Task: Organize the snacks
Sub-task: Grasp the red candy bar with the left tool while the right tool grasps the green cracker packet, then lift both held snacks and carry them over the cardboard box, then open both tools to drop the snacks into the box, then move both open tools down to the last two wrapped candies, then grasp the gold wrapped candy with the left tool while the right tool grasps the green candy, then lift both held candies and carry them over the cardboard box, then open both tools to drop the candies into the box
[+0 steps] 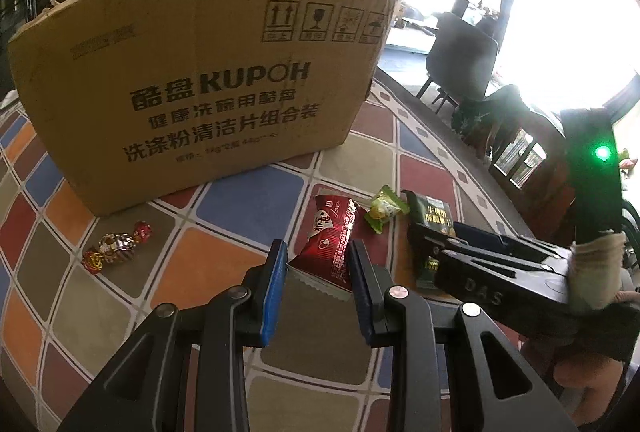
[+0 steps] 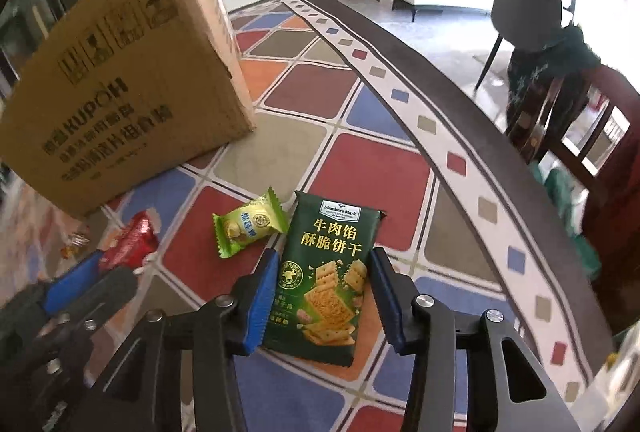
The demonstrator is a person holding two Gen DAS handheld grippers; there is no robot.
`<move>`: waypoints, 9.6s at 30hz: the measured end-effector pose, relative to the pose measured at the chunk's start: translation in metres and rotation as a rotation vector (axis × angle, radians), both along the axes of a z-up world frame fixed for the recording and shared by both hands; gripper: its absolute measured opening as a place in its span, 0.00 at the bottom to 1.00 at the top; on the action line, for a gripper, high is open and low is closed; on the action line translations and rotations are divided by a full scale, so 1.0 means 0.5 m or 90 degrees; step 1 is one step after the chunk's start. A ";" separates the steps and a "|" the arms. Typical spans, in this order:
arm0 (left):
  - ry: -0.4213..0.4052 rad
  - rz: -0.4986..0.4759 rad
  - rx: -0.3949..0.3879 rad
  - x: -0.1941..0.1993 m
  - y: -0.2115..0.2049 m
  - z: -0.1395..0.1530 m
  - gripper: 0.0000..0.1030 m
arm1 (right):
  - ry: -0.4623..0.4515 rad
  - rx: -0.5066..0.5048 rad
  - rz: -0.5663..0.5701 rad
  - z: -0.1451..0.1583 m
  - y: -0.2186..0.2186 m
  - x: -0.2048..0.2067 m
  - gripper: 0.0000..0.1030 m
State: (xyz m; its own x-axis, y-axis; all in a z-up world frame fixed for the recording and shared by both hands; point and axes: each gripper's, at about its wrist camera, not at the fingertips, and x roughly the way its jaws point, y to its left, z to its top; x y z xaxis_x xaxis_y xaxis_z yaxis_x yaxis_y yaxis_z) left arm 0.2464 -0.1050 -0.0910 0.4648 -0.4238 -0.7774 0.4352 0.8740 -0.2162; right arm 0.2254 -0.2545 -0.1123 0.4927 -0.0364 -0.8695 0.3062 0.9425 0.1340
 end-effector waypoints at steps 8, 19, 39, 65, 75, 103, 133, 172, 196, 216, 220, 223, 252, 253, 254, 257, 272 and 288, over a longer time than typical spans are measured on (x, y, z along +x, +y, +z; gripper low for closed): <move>-0.012 0.007 -0.001 -0.008 -0.003 0.020 0.31 | -0.038 -0.002 0.027 0.040 0.006 -0.035 0.46; -0.064 0.042 -0.025 -0.035 0.042 0.111 0.31 | -0.108 0.016 0.066 0.121 0.026 -0.050 0.46; -0.187 0.110 -0.027 0.009 0.121 0.285 0.31 | -0.234 0.028 0.169 0.308 0.097 0.025 0.46; -0.149 0.152 -0.003 0.189 0.174 0.296 0.32 | -0.208 0.014 0.215 0.337 0.164 0.219 0.46; -0.164 0.179 0.022 0.172 0.190 0.299 0.44 | -0.183 -0.029 0.200 0.327 0.161 0.228 0.55; -0.185 0.265 0.039 -0.052 0.199 0.231 0.54 | -0.250 -0.072 0.160 0.296 0.142 0.002 0.70; -0.217 0.282 0.135 -0.086 0.203 0.059 0.63 | -0.199 -0.121 0.070 0.102 0.135 -0.072 0.70; -0.055 0.239 0.103 0.087 0.184 -0.095 0.26 | -0.073 -0.105 0.049 -0.013 0.096 0.046 0.53; -0.092 0.219 0.060 0.001 0.153 0.011 0.25 | -0.149 -0.062 0.120 0.061 0.128 0.000 0.30; -0.218 0.224 0.044 -0.099 0.156 0.170 0.25 | -0.244 -0.094 0.157 0.206 0.153 -0.083 0.30; -0.244 0.224 0.044 -0.106 0.158 0.193 0.25 | -0.267 -0.105 0.160 0.229 0.157 -0.090 0.30; -0.259 0.224 0.038 -0.105 0.161 0.211 0.25 | -0.286 -0.107 0.162 0.251 0.157 -0.088 0.30; -0.247 0.175 0.026 0.090 0.159 0.354 0.25 | -0.312 -0.047 0.215 0.379 0.155 0.108 0.30; -0.244 0.174 0.027 0.096 0.157 0.355 0.25 | -0.304 -0.050 0.216 0.381 0.156 0.121 0.30; -0.237 0.171 0.028 0.106 0.156 0.358 0.25 | -0.301 -0.052 0.218 0.382 0.157 0.127 0.30; -0.211 0.171 0.029 0.141 0.155 0.361 0.25 | -0.280 -0.052 0.227 0.384 0.160 0.158 0.30; -0.082 0.195 0.025 0.276 0.163 0.330 0.26 | -0.148 -0.021 0.247 0.368 0.156 0.291 0.31; -0.087 0.213 0.051 0.202 0.179 0.329 0.56 | -0.126 -0.052 0.237 0.359 0.144 0.256 0.61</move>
